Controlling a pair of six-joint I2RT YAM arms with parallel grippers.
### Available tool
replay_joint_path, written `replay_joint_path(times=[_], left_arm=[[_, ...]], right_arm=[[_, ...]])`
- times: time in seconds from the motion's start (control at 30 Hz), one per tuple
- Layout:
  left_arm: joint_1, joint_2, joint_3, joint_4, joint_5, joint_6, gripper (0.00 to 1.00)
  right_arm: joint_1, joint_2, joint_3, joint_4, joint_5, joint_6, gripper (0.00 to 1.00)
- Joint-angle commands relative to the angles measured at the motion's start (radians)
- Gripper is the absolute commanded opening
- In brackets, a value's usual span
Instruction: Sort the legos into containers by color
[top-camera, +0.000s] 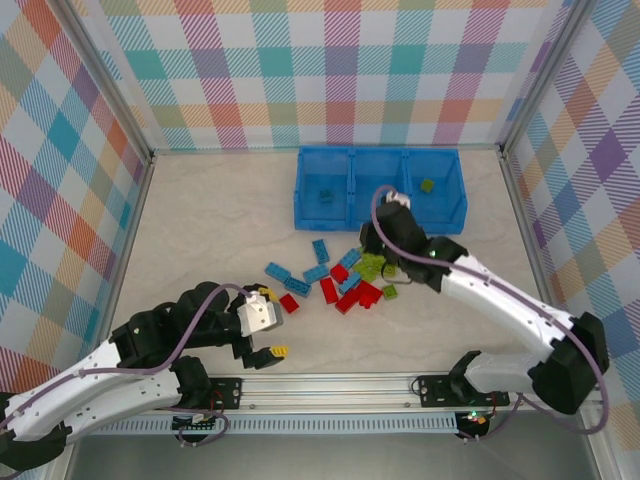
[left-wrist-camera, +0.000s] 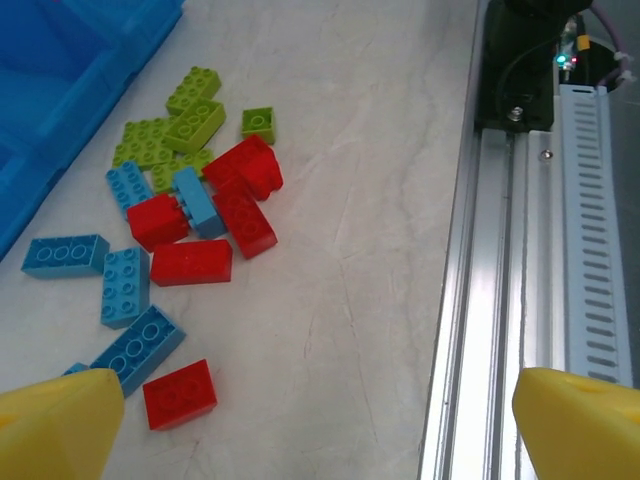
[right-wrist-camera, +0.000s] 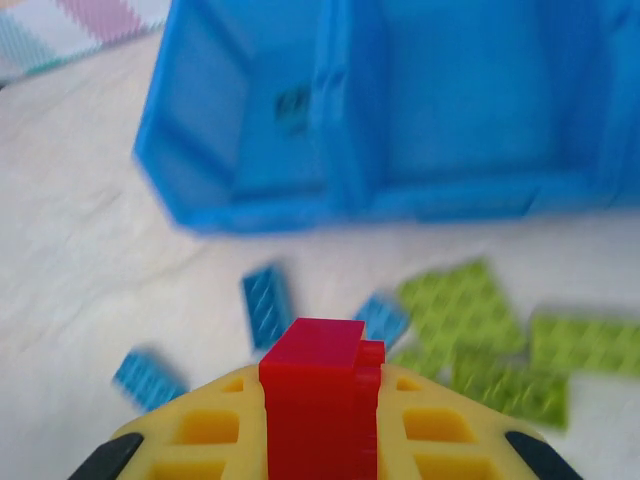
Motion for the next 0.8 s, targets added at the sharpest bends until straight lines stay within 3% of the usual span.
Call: replay_joint_path(times=[0.0, 0.13, 0.27, 0.43, 0.6, 0.77], left_arm=[[0.012, 0.009, -0.014, 0.022, -0.044, -0.039, 1.00], [0.017, 0.000, -0.016, 0.018, -0.076, -0.043, 1.00], [0.021, -0.037, -0.031, 0.026, -0.103, -0.051, 1.00], [0.023, -0.056, -0.043, 0.036, -0.130, -0.059, 1.00], [0.030, -0.045, -0.045, 0.045, -0.153, -0.078, 1.00], [0.053, -0.003, -0.041, 0.063, -0.243, -0.208, 1.00]], right_arm=[[-0.109, 0.152, 0.088, 0.064, -0.047, -0.206, 0.19], [-0.192, 0.352, 0.231, 0.090, -0.107, -0.259, 0.19], [-0.225, 0.494, 0.261, 0.196, -0.112, -0.263, 0.21], [-0.256, 0.596, 0.347, 0.192, -0.142, -0.281, 0.37], [-0.258, 0.551, 0.357, 0.156, -0.158, -0.291, 0.46], [-0.256, 0.353, 0.246, 0.149, -0.234, -0.283, 0.50]])
